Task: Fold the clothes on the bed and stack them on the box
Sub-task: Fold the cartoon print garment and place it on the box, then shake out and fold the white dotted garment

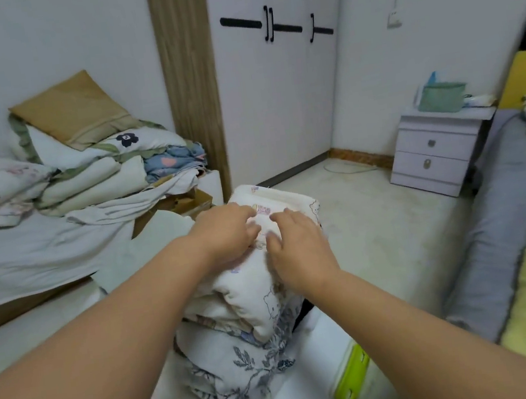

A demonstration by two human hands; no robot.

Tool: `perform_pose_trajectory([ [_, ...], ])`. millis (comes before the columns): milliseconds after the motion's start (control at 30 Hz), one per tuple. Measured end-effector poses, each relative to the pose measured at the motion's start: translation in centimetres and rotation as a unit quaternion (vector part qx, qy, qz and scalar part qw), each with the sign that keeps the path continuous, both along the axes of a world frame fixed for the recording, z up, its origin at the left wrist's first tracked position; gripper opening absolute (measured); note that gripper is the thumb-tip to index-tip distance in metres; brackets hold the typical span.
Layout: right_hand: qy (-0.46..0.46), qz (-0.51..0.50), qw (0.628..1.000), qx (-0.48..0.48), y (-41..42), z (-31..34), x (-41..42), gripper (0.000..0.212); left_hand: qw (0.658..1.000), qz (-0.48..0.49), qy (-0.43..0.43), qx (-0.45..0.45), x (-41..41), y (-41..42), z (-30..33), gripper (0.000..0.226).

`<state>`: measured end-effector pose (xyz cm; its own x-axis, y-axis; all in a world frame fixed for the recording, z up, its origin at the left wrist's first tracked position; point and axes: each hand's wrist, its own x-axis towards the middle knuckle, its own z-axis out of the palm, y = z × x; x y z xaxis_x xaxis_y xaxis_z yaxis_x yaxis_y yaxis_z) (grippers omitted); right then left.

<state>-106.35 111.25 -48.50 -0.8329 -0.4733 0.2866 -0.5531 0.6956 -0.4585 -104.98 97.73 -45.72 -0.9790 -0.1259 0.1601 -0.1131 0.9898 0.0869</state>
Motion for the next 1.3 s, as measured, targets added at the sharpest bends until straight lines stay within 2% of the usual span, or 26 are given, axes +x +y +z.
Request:
perform_pose_trajectory([
  [67,0.006,0.02,1.0,-0.015,2.0,0.3,1.8,0.037,0.999,-0.008,0.047,0.016,1.6,1.7,1.4,0.036],
  [167,0.037,0.052,0.998,0.011,5.3,0.7,4.4,0.033,0.988,-0.034,0.11,0.108,4.6,4.9,2.5,0.027],
  [267,0.019,0.066,0.996,0.05,9.1,1.1,7.3,0.031,0.982,-0.076,0.073,0.159,7.8,8.6,2.1,0.023],
  [400,-0.007,0.059,0.992,0.113,14.8,1.8,11.8,0.033,0.979,-0.118,0.0,0.166,12.3,13.8,1.1,0.023],
  [567,-0.014,0.025,0.988,0.151,22.9,3.3,18.9,0.035,0.976,-0.155,-0.029,0.148,19.4,21.8,1.2,0.024],
  [700,-0.016,-0.07,0.98,0.187,31.3,3.8,25.0,0.036,0.97,-0.186,-0.038,0.152,23.7,29.8,2.2,0.029],
  [767,-0.017,-0.15,0.964,0.217,36.5,3.8,27.8,0.039,0.966,-0.203,-0.044,0.152,25.5,33.7,2.2,0.032],
  [867,-0.061,-0.3,0.92,0.246,44.9,3.2,32.1,0.045,0.962,-0.222,-0.085,0.138,28.1,38.8,1.2,0.039],
  [1000,-0.132,-0.489,0.83,0.234,54.6,0.7,37.6,0.052,0.958,-0.229,-0.162,0.052,30.9,43.8,-2.6,0.054],
  [1033,-0.139,-0.503,0.828,0.207,56.9,-0.9,38.7,0.054,0.955,-0.221,-0.193,0.035,31.7,44.3,-4.0,0.057],
  [1067,-0.13,-0.499,0.841,0.162,58.6,-2.8,39.9,0.055,0.953,-0.209,-0.22,0.018,32.6,44.6,-5.4,0.061],
  [1133,-0.074,-0.486,0.86,0.134,61.2,-6.3,42.3,0.057,0.958,-0.204,-0.201,-0.012,33.8,44.5,-7.5,0.076],
  [1167,-0.021,-0.475,0.874,0.102,62.7,-9.5,42.8,0.056,0.958,-0.211,-0.191,-0.018,34.4,44.8,-8.7,0.075],
  [1233,-0.001,-0.456,0.886,0.086,64.3,-13.9,43.3,0.055,0.971,-0.201,-0.124,-0.042,34.9,45.4,-9.0,0.061],
  [1267,0.019,-0.446,0.891,0.084,64.6,-13.8,43.5,0.055,0.962,-0.202,-0.182,-0.027,35.3,45.5,-8.2,0.062],
  [1300,0.024,-0.427,0.901,0.071,64.2,-12.7,43.7,0.055,0.966,-0.19,-0.174,-0.002,35.0,45.7,-8.0,0.068],
])
